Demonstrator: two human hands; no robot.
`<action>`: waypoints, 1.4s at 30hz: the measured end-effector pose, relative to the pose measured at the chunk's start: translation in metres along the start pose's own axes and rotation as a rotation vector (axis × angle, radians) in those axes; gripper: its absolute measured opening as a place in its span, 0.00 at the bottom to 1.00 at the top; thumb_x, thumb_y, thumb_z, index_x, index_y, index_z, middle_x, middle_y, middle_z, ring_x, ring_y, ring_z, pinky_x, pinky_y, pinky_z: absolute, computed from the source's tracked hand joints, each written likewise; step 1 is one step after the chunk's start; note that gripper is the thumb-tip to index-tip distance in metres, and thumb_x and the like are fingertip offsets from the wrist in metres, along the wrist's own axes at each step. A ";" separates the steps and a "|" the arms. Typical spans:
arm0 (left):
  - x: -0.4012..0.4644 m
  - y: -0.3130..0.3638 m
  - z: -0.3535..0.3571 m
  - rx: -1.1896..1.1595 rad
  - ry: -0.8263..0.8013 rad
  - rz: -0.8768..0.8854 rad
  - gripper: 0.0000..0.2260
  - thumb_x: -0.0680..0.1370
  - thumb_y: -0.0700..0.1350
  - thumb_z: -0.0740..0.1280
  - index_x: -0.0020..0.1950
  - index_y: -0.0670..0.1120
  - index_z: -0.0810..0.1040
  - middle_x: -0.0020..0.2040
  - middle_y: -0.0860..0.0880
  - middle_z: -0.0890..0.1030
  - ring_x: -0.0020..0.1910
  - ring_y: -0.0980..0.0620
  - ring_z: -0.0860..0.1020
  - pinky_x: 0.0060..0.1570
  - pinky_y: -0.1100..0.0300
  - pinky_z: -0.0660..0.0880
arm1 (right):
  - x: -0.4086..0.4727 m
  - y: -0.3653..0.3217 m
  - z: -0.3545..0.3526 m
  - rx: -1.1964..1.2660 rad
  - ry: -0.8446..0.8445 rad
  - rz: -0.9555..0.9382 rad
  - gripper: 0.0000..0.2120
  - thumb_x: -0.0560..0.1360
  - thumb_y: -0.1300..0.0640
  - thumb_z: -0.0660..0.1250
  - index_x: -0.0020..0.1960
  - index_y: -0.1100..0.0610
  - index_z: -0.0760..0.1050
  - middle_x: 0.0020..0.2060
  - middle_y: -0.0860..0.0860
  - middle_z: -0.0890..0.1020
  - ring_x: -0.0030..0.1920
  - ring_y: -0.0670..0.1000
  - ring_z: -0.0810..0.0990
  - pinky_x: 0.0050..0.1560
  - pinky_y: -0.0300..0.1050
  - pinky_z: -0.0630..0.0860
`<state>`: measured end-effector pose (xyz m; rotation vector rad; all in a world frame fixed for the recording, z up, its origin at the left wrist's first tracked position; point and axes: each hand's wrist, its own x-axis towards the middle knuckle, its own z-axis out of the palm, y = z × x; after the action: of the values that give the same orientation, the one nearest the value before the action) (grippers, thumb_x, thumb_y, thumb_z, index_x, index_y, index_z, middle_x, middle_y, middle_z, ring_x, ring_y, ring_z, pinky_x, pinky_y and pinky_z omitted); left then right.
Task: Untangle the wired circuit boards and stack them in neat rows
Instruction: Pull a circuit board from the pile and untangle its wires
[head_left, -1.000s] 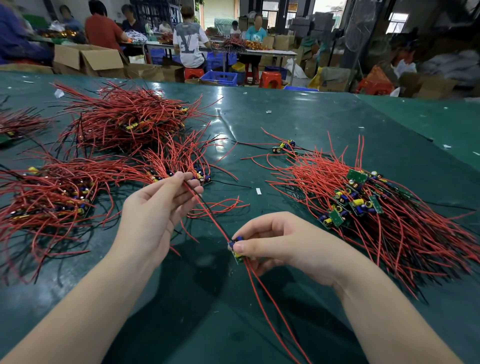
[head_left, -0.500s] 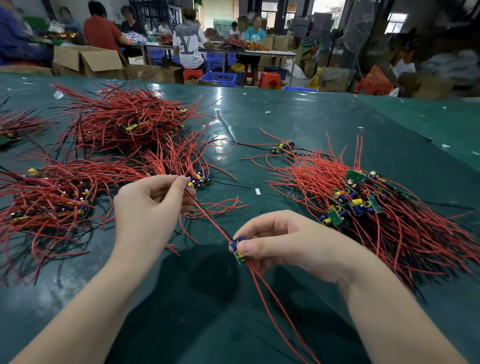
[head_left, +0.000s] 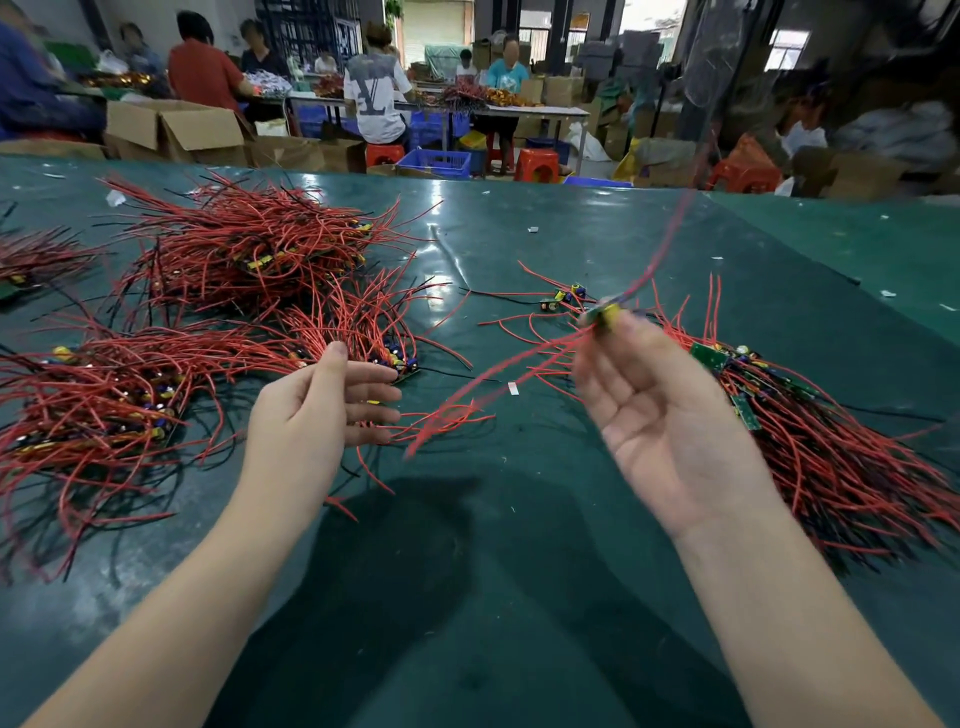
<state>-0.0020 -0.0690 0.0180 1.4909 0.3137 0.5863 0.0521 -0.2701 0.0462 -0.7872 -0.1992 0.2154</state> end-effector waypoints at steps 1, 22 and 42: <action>-0.001 0.000 0.000 0.002 -0.010 -0.006 0.21 0.84 0.46 0.53 0.44 0.36 0.81 0.37 0.41 0.82 0.29 0.53 0.79 0.29 0.65 0.77 | 0.002 -0.004 -0.001 0.063 0.033 -0.061 0.05 0.62 0.63 0.71 0.37 0.58 0.84 0.38 0.53 0.86 0.38 0.48 0.85 0.39 0.38 0.80; 0.004 -0.021 -0.013 1.118 -0.071 0.214 0.15 0.75 0.42 0.66 0.60 0.50 0.80 0.60 0.48 0.78 0.61 0.44 0.72 0.61 0.50 0.67 | 0.018 -0.032 -0.039 0.256 0.546 -0.125 0.11 0.82 0.60 0.57 0.44 0.61 0.73 0.34 0.55 0.85 0.38 0.50 0.86 0.36 0.38 0.80; 0.011 -0.029 -0.015 1.322 -0.093 0.426 0.02 0.71 0.48 0.75 0.42 0.54 0.84 0.49 0.53 0.77 0.54 0.45 0.72 0.53 0.51 0.58 | 0.006 0.016 -0.013 -0.261 0.131 0.328 0.09 0.78 0.60 0.62 0.42 0.57 0.78 0.31 0.50 0.84 0.27 0.46 0.80 0.28 0.35 0.77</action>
<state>0.0038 -0.0495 -0.0104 2.8991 0.3209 0.6635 0.0592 -0.2666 0.0268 -1.0892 0.0293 0.4523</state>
